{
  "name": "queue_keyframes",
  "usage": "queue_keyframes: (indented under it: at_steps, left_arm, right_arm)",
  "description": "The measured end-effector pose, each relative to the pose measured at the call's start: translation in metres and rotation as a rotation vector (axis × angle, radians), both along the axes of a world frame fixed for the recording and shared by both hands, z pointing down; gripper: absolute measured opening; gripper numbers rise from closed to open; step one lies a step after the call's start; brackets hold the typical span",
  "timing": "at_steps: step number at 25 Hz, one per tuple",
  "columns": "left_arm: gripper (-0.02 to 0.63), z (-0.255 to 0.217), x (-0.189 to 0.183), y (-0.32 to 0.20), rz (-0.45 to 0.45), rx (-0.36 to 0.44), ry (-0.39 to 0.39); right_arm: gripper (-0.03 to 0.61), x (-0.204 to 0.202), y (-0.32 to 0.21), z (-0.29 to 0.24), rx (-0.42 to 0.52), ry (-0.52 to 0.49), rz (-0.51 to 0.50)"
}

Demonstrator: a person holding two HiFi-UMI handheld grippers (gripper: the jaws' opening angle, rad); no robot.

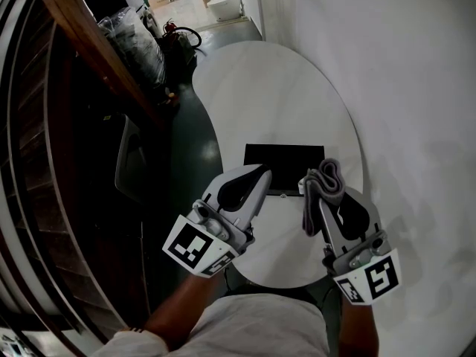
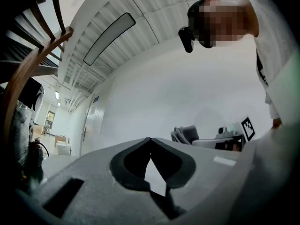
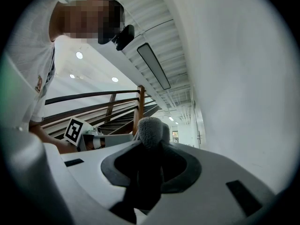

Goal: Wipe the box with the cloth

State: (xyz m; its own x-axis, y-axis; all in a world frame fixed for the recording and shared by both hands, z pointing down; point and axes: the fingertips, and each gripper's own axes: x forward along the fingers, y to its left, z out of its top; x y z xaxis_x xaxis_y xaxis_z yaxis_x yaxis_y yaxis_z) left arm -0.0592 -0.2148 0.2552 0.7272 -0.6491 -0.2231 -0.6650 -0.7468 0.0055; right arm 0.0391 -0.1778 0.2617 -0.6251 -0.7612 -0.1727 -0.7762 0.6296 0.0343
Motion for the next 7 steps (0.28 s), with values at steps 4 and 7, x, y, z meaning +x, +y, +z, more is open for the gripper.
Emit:
queue_keyframes:
  at_steps: [4,7]
  left_arm:
    - [0.015,-0.0001,-0.0017,-0.0001,-0.001,-0.002,0.001]
    - [0.015,0.0005,-0.0014,-0.0007,-0.002,-0.002,0.002]
  right_arm:
    - [0.100,-0.0011,-0.0005,-0.0008,0.001,0.001,0.004]
    - [0.100,-0.0009,-0.0015,-0.0004,0.003,0.004,0.008]
